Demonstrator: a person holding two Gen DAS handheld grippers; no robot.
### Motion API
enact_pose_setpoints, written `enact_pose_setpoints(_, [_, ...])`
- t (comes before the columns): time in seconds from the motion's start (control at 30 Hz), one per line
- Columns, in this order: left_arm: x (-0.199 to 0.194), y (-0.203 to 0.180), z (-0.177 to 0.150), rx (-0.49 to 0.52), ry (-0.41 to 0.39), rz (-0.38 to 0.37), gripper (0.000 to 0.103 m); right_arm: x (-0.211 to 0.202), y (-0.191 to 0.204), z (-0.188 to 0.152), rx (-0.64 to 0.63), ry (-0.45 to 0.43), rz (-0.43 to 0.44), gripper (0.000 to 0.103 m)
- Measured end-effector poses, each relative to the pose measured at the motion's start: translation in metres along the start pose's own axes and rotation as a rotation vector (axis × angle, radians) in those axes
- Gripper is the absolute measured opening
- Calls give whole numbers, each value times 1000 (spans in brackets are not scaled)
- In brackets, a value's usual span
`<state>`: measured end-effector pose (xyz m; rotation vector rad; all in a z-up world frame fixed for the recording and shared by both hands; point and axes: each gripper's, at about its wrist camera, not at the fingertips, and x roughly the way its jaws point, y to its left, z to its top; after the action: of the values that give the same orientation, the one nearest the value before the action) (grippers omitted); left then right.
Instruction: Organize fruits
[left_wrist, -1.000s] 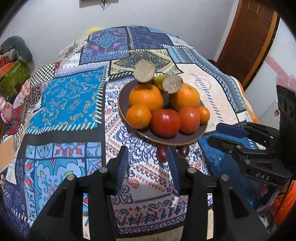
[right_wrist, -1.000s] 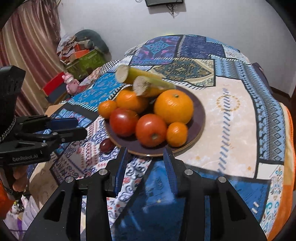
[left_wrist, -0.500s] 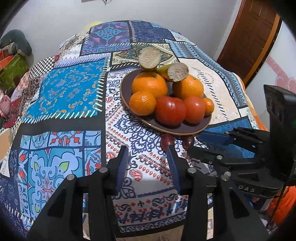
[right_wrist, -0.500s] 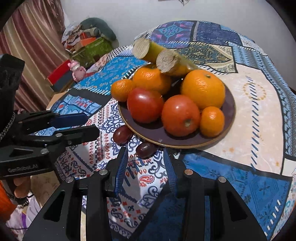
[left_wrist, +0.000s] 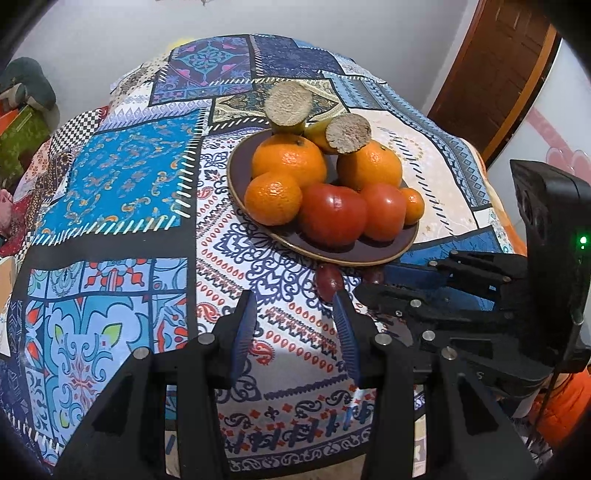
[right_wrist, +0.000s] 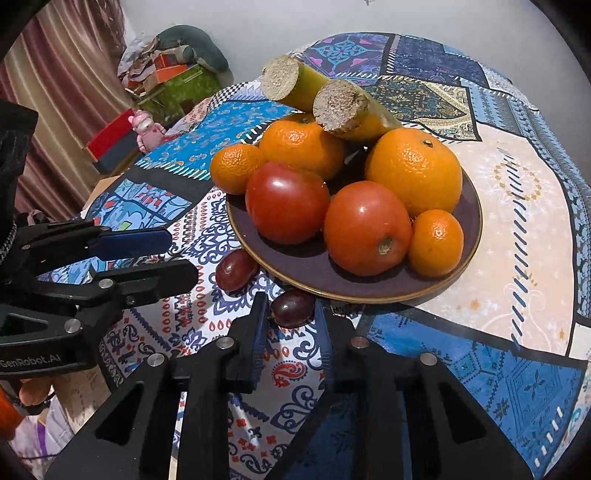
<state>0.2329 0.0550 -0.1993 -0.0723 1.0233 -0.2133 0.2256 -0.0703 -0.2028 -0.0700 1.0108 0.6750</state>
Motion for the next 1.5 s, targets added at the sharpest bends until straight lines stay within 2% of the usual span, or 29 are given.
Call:
enact_pose_setpoints(0.53, [16, -22, 12, 31, 14, -2, 43, -19, -24, -9, 32, -28, -18, 23])
enact_pose_setpoints(0.63, [25, -24, 15, 39, 35, 25, 43, -22, -27, -11, 39, -32, -14, 23])
enact_pose_setpoints(0.77, [33, -24, 16, 38, 52, 35, 32, -26, -28, -13, 37, -41, -12, 23])
enact_pose_setpoints(0.87, [36, -25, 17, 43, 58, 30, 29, -28, -30, -14, 39, -43, -13, 23])
enact_pose_setpoints(0.97, [37, -27, 16, 57, 59, 36, 18, -30, -32, -14, 47, -48, -13, 23])
enact_pose_setpoints(1.0, [37, -27, 16, 60, 58, 37, 18, -31, -33, -14, 51, -51, -11, 23])
enact_pose_setpoints(1.27, [22, -29, 12, 56, 35, 31, 18, -46, -34, -11, 48, -86, -20, 23])
enact_pose_setpoints(1.5, [-8, -34, 24, 66, -39, 26, 18, -62, -36, 1, 46, -140, -28, 23])
